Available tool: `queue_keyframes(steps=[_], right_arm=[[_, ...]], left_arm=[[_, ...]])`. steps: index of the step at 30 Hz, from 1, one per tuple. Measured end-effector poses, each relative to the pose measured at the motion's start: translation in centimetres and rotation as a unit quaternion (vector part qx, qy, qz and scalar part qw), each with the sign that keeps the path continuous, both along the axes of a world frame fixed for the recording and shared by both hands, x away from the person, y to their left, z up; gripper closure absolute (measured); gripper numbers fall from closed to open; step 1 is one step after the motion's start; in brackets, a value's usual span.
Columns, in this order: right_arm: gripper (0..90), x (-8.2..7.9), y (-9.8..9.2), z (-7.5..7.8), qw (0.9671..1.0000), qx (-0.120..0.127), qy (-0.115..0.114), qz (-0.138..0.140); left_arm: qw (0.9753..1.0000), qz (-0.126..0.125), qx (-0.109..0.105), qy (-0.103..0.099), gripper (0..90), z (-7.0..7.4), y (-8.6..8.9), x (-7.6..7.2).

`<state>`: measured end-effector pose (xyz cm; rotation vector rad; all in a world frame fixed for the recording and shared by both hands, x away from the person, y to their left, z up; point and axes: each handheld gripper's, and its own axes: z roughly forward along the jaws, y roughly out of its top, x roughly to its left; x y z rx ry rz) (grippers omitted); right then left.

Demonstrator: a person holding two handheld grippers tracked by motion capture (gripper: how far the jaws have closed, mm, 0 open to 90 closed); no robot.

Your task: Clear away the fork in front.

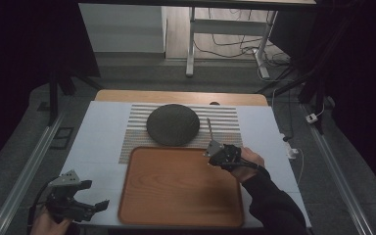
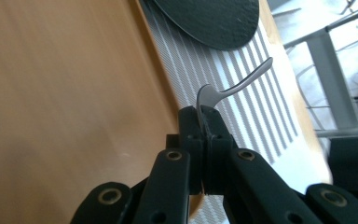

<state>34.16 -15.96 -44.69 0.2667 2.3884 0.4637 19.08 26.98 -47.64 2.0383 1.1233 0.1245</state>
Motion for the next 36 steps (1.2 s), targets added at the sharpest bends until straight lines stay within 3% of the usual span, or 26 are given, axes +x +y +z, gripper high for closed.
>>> queue_keyframes(steps=[1, 5, 9, 10, 11, 13, 20, 21, 22, 23, 24, 25, 28, 31, 33, 36], right_arm=[[88.9, 0.0, 0.0, 0.0, 1.0, 0.0, 0.0, 0.0], [88.9, -1.3, -0.9, 0.8, 0.9981, 0.051, 0.032, 0.007], [88.9, -2.2, -1.9, 1.4, 0.9922, 0.105, 0.066, 0.012], [88.9, -2.2, -1.9, 1.4, 0.9922, 0.105, 0.066, 0.012], [88.9, -2.5, -2.5, 1.7, 0.9882, 0.129, 0.081, 0.02], [88.9, -3.0, -2.9, 1.9, 0.9831, 0.154, 0.097, 0.022], [88.9, -4.2, -4.4, 2.2, 0.9648, 0.218, 0.143, 0.038], [88.9, -4.4, -4.5, 2.2, 0.9623, 0.224, 0.149, 0.04], [88.9, -4.4, -4.5, 2.2, 0.9623, 0.224, 0.149, 0.04], [88.9, -4.7, -4.8, 2.2, 0.9576, 0.236, 0.159, 0.045], [88.9, -4.7, -4.8, 2.2, 0.9576, 0.236, 0.159, 0.045], [88.9, -5.1, -5.0, 2.2, 0.9537, 0.244, 0.168, 0.053], [88.9, -5.7, -5.2, 2.2, 0.9472, 0.256, 0.183, 0.06], [88.9, -6.2, -5.3, 2.2, 0.9416, 0.266, 0.194, 0.069], [88.9, -6.4, -5.3, 2.2, 0.94, 0.268, 0.198, 0.072], [88.9, -6.8, -5.4, 2.1, 0.9338, 0.277, 0.211, 0.082]], left_arm=[[1.0, -0.002, -0.003, 0.001, 0.0, 0.0, 0.0, 0.0], [0.9999, -0.007, -0.01, 0.004, 0.0, 0.0, 0.0, 0.0], [0.9998, -0.013, -0.014, 0.0, 0.0, 0.1, -0.1, 0.1], [0.9998, -0.014, -0.015, -0.001, 0.0, 0.1, -0.2, 0.1], [0.9998, -0.017, -0.013, -0.004, 0.0, 0.2, -0.3, 0.2], [0.9996, -0.024, -0.014, -0.004, 0.0, 0.3, -0.6, 0.3], [0.9979, -0.061, -0.018, -0.013, 0.0, 0.6, -1.6, 1.2], [0.9974, -0.068, -0.018, -0.018, 0.0, 0.7, -1.8, 1.4], [0.997, -0.072, -0.019, -0.022, 0.0, 0.7, -2.0, 1.6], [0.9965, -0.077, -0.02, -0.026, 0.0, 0.8, -2.2, 1.8], [0.9961, -0.08, -0.022, -0.028, 0.0, 0.9, -2.4, 2.1], [0.9957, -0.084, -0.023, -0.031, 0.0, 0.9, -2.6, 2.3], [0.9947, -0.09, -0.03, -0.04, 0.0, 1.1, -3.2, 2.9], [0.9939, -0.096, -0.033, -0.044, 0.3, 1.3, -3.9, 3.7], [0.9931, -0.104, -0.035, -0.043, 0.4, 1.4, -4.3, 4.2], [0.9918, -0.116, -0.027, -0.046, 0.4, 1.5, -5.3, 5.0]])
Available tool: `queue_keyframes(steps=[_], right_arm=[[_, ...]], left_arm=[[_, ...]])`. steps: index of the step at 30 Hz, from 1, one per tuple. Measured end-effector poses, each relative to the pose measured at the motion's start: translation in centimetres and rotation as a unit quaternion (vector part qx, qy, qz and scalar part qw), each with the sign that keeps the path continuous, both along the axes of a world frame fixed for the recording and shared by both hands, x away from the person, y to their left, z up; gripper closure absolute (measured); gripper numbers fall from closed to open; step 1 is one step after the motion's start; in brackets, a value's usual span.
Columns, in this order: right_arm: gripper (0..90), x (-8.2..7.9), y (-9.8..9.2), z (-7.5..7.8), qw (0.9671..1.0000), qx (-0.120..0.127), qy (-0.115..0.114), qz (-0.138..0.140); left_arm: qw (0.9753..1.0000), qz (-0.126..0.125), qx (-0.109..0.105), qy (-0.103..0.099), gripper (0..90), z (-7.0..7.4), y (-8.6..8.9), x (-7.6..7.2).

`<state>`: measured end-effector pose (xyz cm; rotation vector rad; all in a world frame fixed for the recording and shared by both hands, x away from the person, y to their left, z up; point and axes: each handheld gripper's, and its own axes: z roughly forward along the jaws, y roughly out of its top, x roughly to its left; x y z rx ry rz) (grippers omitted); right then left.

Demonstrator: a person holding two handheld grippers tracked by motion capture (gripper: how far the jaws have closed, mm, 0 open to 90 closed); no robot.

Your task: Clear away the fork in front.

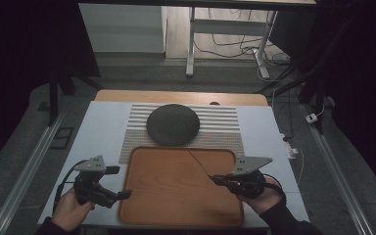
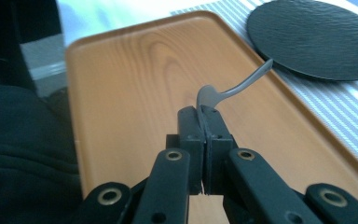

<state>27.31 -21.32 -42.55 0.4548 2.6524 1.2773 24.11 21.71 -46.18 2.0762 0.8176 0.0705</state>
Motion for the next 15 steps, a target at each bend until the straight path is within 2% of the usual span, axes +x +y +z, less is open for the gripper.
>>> queue_keyframes(steps=[6, 11, 15], right_arm=[[88.9, -1.1, 0.3, 0.0, 0.9992, 0.019, 0.02, 0.028], [88.9, -1.4, 0.7, -0.1, 0.998, 0.027, 0.032, 0.048], [88.9, -1.7, 1.4, -0.1, 0.9959, 0.031, 0.042, 0.074]], left_arm=[[0.9992, -0.031, 0.023, -0.012, 0.0, 0.0, -2.4, 1.5], [0.997, -0.062, 0.044, -0.014, 0.0, 0.1, -4.6, 2.7], [0.995, -0.082, 0.056, -0.015, 0.0, 0.2, -6.2, 3.5]])
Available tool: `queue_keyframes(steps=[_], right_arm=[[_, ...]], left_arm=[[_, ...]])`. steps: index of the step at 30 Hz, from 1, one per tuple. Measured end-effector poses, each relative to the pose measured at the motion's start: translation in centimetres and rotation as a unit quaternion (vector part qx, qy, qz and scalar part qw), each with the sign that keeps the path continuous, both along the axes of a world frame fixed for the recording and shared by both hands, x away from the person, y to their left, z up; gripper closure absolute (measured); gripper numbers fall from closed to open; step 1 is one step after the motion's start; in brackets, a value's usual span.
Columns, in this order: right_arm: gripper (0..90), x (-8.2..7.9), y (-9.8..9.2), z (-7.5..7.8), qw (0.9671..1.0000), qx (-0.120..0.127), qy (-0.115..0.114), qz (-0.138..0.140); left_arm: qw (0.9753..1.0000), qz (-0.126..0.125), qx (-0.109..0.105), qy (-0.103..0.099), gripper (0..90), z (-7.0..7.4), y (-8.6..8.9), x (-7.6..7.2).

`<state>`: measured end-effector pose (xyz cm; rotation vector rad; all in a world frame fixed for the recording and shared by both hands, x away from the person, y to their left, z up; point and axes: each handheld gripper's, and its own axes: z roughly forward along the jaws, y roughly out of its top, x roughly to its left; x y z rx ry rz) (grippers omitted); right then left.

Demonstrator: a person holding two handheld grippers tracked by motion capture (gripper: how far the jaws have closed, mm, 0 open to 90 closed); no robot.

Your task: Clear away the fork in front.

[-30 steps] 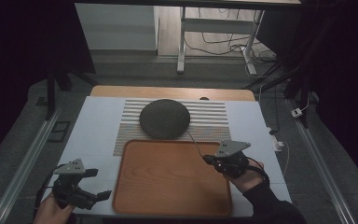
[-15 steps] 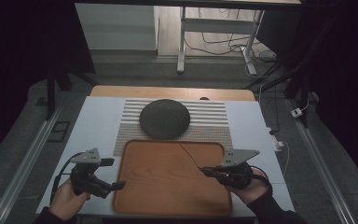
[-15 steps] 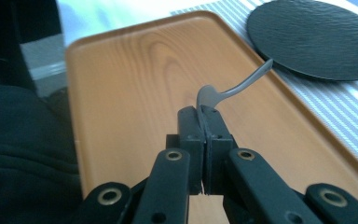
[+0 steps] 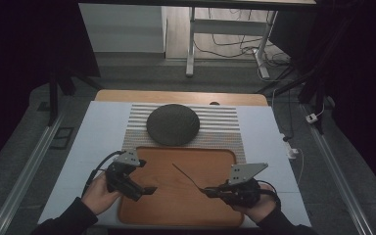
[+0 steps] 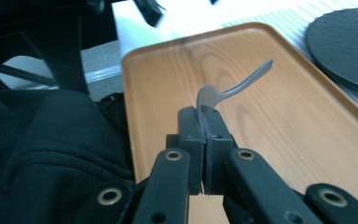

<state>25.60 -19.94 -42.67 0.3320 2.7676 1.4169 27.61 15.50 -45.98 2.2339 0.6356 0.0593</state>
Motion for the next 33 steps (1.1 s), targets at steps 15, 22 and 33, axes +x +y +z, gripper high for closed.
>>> queue_keyframes(steps=[15, 22, 33], right_arm=[[88.9, -0.6, 1.7, 0.0, 0.9962, 0.014, 0.026, 0.081], [88.9, -0.9, 2.0, 0.1, 0.9918, 0.019, 0.036, 0.121], [88.9, -1.0, 2.3, -0.2, 0.9894, 0.0, 0.041, 0.139]], left_arm=[[0.9904, -0.126, 0.051, -0.026, 3.7, -0.1, -5.4, 1.2], [0.9786, -0.183, 0.083, -0.046, 28.5, 0.0, -5.8, 0.7], [0.9527, -0.284, 0.096, -0.049, 75.0, -0.3, -6.3, -0.1]])
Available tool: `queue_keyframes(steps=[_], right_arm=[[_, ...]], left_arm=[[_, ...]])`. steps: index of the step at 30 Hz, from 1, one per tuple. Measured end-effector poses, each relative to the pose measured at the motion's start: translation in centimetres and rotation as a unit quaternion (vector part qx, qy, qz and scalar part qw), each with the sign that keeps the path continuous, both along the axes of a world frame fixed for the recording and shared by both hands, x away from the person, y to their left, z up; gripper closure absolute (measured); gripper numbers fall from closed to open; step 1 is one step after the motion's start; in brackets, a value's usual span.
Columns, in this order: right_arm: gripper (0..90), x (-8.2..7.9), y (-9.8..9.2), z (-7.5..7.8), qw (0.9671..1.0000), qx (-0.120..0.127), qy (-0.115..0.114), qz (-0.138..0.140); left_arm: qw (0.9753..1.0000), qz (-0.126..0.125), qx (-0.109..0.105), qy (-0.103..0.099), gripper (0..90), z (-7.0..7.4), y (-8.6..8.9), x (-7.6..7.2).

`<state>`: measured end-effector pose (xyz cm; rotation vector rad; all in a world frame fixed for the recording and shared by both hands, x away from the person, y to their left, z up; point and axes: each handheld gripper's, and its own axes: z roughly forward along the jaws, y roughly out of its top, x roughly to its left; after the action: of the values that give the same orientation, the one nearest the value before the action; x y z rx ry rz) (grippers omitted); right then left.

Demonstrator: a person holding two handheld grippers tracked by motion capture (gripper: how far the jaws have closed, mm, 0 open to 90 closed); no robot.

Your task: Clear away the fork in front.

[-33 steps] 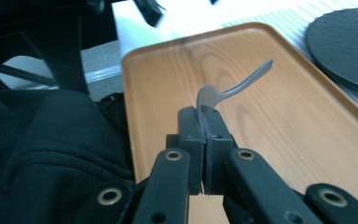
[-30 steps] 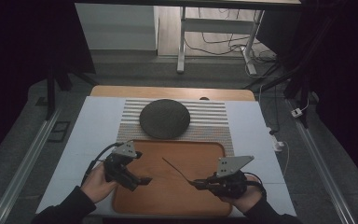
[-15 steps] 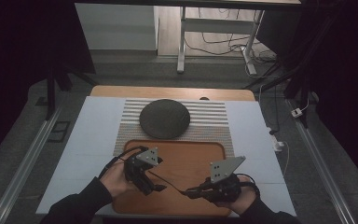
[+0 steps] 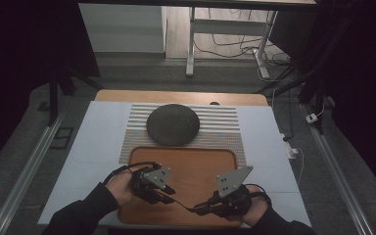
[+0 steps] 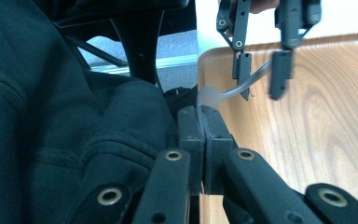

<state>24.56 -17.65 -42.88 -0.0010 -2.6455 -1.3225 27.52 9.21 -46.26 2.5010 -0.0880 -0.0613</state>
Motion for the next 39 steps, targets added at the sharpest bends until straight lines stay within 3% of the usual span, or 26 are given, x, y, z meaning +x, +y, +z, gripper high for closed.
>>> queue_keyframes(steps=[5, 8, 10, 13, 15, 18, 21, 22, 23, 25, 26, 27, 29, 30, 31, 32, 33, 34, 35, 37, 38, 39], right_arm=[[87.9, 0.5, -0.2, -0.3, 0.9997, 0.003, 0.023, 0.006], [81.9, 0.8, -0.5, -0.3, 0.9996, 0.008, 0.021, -0.017], [76.5, 1.0, -0.7, -0.3, 0.9989, 0.012, 0.019, -0.041], [74.3, 1.1, -0.8, -0.3, 0.9985, 0.014, 0.016, -0.051], [69.0, 1.1, -0.7, -0.3, 0.9968, 0.012, 0.003, -0.079], [64.9, 1.1, -0.8, -0.2, 0.9953, 0.009, -0.008, -0.096], [54.4, 1.2, -1.1, -0.3, 0.9903, 0.005, -0.028, -0.136], [54.4, 1.2, -1.1, -0.3, 0.9903, 0.005, -0.028, -0.136], [50.0, 1.2, -1.3, -0.3, 0.9869, 0.002, -0.038, -0.157], [47.1, 1.4, -1.7, -0.3, 0.9834, 0.003, -0.043, -0.176], [47.1, 1.4, -1.7, -0.3, 0.9834, 0.003, -0.043, -0.176], [43.7, 1.4, -2.1, -0.2, 0.9796, 0.003, -0.049, -0.195], [40.9, 1.4, -2.6, -0.2, 0.9756, 0.0, -0.055, -0.212], [39.1, 1.3, -2.8, -0.2, 0.9735, 0.001, -0.058, -0.221], [39.1, 1.3, -2.8, -0.2, 0.9735, 0.001, -0.058, -0.221], [36.2, 1.2, -3.2, -0.2, 0.9688, -0.002, -0.064, -0.24], [36.2, 1.2, -3.2, -0.2, 0.9688, -0.002, -0.064, -0.24], [32.8, 1.1, -3.5, -0.3, 0.9644, -0.004, -0.064, -0.256], [32.8, 1.1, -3.5, -0.3, 0.9644, -0.004, -0.064, -0.256], [26.9, 0.8, -3.9, -0.3, 0.9597, -0.017, -0.068, -0.272], [26.9, 0.8, -3.9, -0.3, 0.9597, -0.017, -0.068, -0.272], [24.1, 0.7, -4.0, -0.4, 0.9576, -0.024, -0.072, -0.278]], left_arm=[[0.9992, -0.033, 0.014, -0.018, 79.9, 0.2, -0.3, -0.3], [0.9983, -0.054, 0.019, -0.014, 83.8, 0.2, -0.3, -0.7], [0.9982, -0.054, 0.024, -0.005, 85.9, 0.2, -0.4, -0.8], [0.9985, -0.048, 0.026, 0.005, 86.1, 0.2, -0.5, -0.8], [0.9989, -0.035, 0.028, 0.013, 86.2, 0.3, -0.5, -0.7], [0.9992, -0.013, 0.027, 0.026, 86.1, 0.3, -0.4, -0.6], [0.9983, 0.023, 0.031, 0.045, 86.1, 0.3, -0.3, -0.6], [0.9977, 0.03, 0.036, 0.05, 86.1, 0.3, -0.3, -0.6], [0.9972, 0.037, 0.037, 0.053, 86.1, 0.2, -0.2, -0.7], [0.9965, 0.047, 0.037, 0.059, 86.1, 0.2, 0.0, -0.8], [0.996, 0.053, 0.037, 0.062, 86.1, 0.1, 0.1, -0.9], [0.9954, 0.06, 0.039, 0.064, 86.1, 0.2, 0.2, -0.9], [0.9945, 0.071, 0.039, 0.066, 86.0, 0.2, 0.5, -1.1], [0.9936, 0.081, 0.039, 0.068, 86.0, 0.2, 0.6, -1.1], [0.9927, 0.088, 0.041, 0.071, 86.0, 0.2, 0.8, -1.2], [0.9918, 0.096, 0.042, 0.073, 86.0, 0.2, 0.9, -1.2], [0.9907, 0.105, 0.045, 0.075, 86.0, 0.1, 1.0, -1.2], [0.9896, 0.113, 0.047, 0.076, 86.0, 0.1, 1.1, -1.2], [0.9884, 0.122, 0.049, 0.076, 86.0, 0.0, 1.2, -1.3], [0.9857, 0.142, 0.051, 0.076, 86.0, -0.1, 1.5, -1.5], [0.9844, 0.151, 0.054, 0.073, 86.0, -0.1, 1.6, -1.7], [0.9829, 0.16, 0.056, 0.072, 86.0, -0.1, 1.8, -1.8]])
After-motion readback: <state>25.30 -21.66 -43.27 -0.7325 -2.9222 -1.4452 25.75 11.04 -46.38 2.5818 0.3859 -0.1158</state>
